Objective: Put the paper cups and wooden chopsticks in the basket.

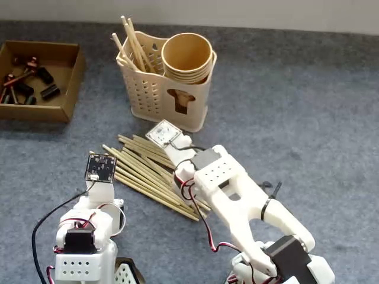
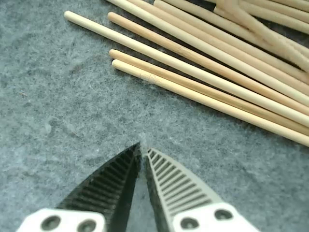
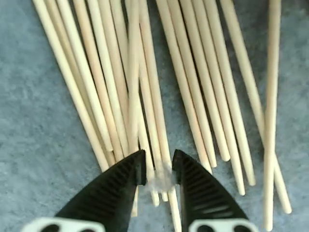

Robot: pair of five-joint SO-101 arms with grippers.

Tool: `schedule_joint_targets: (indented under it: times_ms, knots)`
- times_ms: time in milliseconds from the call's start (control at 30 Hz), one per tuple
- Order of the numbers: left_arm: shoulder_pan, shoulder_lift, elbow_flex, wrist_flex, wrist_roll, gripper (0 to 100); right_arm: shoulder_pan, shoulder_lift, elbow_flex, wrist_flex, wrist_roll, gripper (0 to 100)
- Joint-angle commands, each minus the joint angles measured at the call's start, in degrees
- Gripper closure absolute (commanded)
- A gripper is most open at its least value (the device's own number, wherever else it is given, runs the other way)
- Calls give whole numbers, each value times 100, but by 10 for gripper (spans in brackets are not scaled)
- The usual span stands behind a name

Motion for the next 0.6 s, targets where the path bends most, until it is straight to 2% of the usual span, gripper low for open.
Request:
schedule_joint_targets:
  times_ms: [0, 300, 567]
  knots:
    - [31, -22, 110, 44, -18, 994, -84, -75, -136, -356, -53, 899]
    - [31, -22, 110, 44, -18, 994, -541, -75, -127, -681, -387, 899]
    - [31, -22, 110, 44, -18, 994, -558, -66, 637, -1648, -369, 899]
